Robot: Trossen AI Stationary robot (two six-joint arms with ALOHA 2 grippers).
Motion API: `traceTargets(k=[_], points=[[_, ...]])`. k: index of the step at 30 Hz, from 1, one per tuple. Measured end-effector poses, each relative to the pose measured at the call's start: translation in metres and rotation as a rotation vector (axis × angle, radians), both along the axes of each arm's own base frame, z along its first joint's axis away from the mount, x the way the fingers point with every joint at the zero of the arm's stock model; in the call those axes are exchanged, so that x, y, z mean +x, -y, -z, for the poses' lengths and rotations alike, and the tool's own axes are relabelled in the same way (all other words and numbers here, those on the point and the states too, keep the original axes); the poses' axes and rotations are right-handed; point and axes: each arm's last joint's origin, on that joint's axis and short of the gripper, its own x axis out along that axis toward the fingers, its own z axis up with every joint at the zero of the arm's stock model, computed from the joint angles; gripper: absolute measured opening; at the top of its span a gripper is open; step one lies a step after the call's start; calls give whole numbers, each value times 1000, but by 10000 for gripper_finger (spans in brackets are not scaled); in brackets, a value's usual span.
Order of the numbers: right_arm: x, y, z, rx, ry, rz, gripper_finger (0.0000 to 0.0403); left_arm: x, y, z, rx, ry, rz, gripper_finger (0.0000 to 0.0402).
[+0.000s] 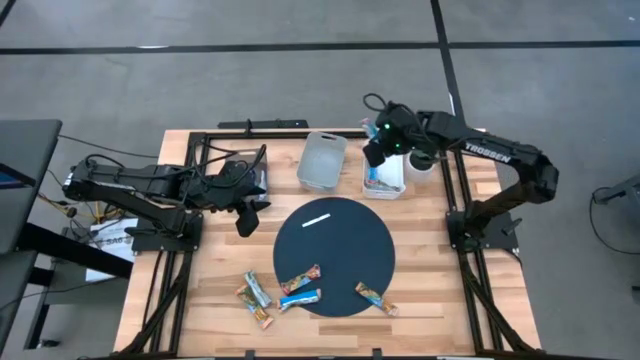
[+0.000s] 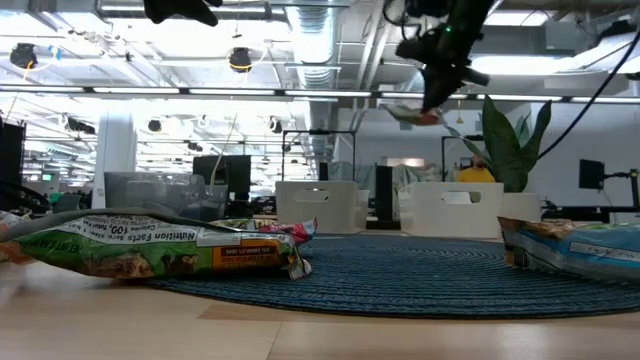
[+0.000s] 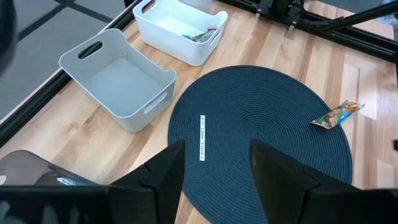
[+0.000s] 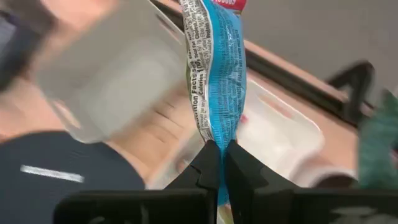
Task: Pick and place Granola Bars by type
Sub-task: Put the red granola bar into the white bin
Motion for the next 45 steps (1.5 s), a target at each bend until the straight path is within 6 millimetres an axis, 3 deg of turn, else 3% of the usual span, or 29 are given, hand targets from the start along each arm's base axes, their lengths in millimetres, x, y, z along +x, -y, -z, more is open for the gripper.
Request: traceTargets(k=[9, 14, 24, 27, 31, 36, 41, 45], points=[[-17, 13, 23, 125, -82, 65, 1, 0, 0, 0, 1, 0, 0, 171], [-19, 16, 29, 137, -93, 73, 21, 0, 0, 0, 1, 0, -1, 171], [-16, 16, 27, 112, -76, 35, 143, 0, 0, 0, 2, 0, -2, 171], [-8, 10, 25, 103, -36, -73, 182, 0, 0, 0, 2, 0, -2, 171], [15, -13, 16, 114, 123, -391, 214, 0, 0, 0, 2, 0, -2, 171], [42, -63, 7, 141, 295, -775, 224, 0, 0, 0, 1, -1, -1, 171], [59, -110, 11, 79, 288, -955, 215, 0, 0, 0, -1, -1, 2, 171], [75, -133, 34, 106, 212, -1010, 203, 0, 0, 0, -8, -6, 11, 171]])
